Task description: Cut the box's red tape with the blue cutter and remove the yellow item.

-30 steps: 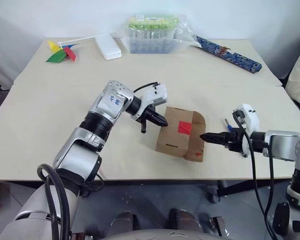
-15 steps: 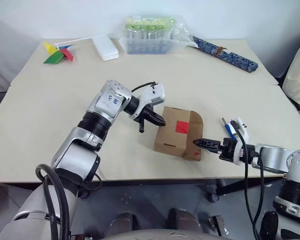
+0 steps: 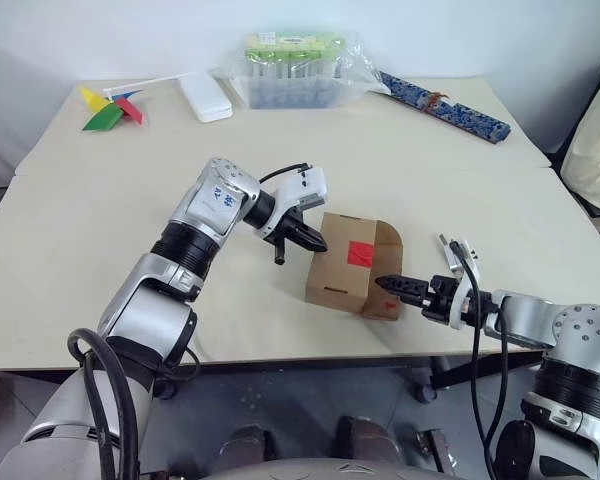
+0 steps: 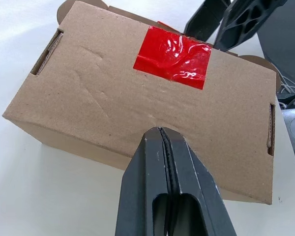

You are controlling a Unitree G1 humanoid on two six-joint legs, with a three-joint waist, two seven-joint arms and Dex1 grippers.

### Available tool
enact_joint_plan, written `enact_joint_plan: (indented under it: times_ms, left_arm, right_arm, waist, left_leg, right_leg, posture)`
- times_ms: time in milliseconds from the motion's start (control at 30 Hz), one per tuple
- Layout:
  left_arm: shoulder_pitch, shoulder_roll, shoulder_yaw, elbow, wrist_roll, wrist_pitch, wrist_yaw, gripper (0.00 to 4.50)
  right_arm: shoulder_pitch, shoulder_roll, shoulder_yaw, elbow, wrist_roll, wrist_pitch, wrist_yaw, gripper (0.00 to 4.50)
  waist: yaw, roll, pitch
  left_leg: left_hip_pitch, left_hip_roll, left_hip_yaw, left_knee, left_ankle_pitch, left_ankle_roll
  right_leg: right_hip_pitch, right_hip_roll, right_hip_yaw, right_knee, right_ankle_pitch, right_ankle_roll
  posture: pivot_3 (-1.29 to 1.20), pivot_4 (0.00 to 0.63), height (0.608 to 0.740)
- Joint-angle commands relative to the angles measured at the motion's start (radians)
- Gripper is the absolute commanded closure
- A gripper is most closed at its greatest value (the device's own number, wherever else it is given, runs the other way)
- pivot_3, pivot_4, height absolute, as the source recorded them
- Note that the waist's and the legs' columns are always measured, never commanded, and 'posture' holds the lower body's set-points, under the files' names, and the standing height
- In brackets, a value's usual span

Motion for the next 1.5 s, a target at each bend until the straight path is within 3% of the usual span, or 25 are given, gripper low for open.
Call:
enact_joint_plan:
  times_ms: [33, 300, 667, 1133, 1267, 1500]
  left_arm:
    - [0.023, 0.021, -0.033, 0.002, 0.052, 0.016, 0.007, 4.50]
    - [0.032, 0.021, -0.040, -0.018, 0.049, 0.012, 0.005, 4.50]
    - [0.063, 0.008, -0.036, -0.043, 0.042, 0.006, 0.018, 4.50]
    - [0.083, -0.017, -0.011, -0.050, 0.039, 0.001, 0.038, 4.50]
    - [0.095, -0.019, 0.001, -0.055, 0.034, 0.002, 0.051, 4.50]
    - [0.096, -0.027, 0.011, -0.045, 0.037, 0.003, 0.063, 4.50]
  right_arm:
    - [0.016, -0.002, 0.003, -0.008, -0.012, 0.022, 0.003, 1.83]
    - [-0.024, -0.019, 0.034, -0.072, -0.066, 0.009, -0.009, 4.48]
    - [-0.124, -0.074, 0.122, -0.264, 0.025, 0.022, -0.149, 4.48]
    - [-0.271, -0.216, 0.203, -0.230, 0.274, 0.022, -0.378, 4.48]
    - [-0.296, -0.277, 0.270, -0.240, 0.430, -0.032, -0.500, 4.48]
    - [-0.281, -0.476, 0.472, -0.265, 0.779, -0.293, -0.718, 4.48]
  waist:
    - [0.000, 0.000, 0.000]
    - [-0.001, 0.003, 0.001]
    - [0.003, 0.004, 0.002]
    - [0.021, 0.004, 0.002]
    - [0.029, 0.004, 0.002]
    - [0.034, 0.004, 0.002]
  left_leg:
    - [0.000, 0.000, 0.000, 0.000, 0.000, 0.000]
    - [-0.001, 0.000, 0.002, 0.000, 0.000, 0.000]
    - [-0.002, 0.000, 0.002, 0.000, 0.000, 0.000]
    - [-0.003, -0.001, 0.001, 0.000, 0.000, 0.002]
    - [-0.003, -0.001, 0.001, 0.000, 0.000, 0.003]
    - [-0.004, -0.003, 0.000, 0.000, 0.000, 0.005]
  right_leg:
    - [0.000, 0.000, 0.000, 0.000, 0.000, 0.000]
    - [-0.002, 0.000, 0.002, 0.000, 0.000, 0.000]
    - [-0.003, 0.000, 0.002, -0.001, 0.000, 0.000]
    - [-0.002, -0.002, 0.001, -0.004, 0.000, 0.000]
    - [-0.002, -0.002, 0.001, -0.004, 0.000, 0.000]
    - [0.002, -0.005, 0.000, -0.009, 0.000, 0.000]
  posture:
    - [0.00, 0.150, 0.740]
    - [0.00, 0.150, 0.740]
    - [0.00, 0.150, 0.740]
    - [0.00, 0.150, 0.740]
    - [0.00, 0.150, 0.740]
    - [0.00, 0.150, 0.740]
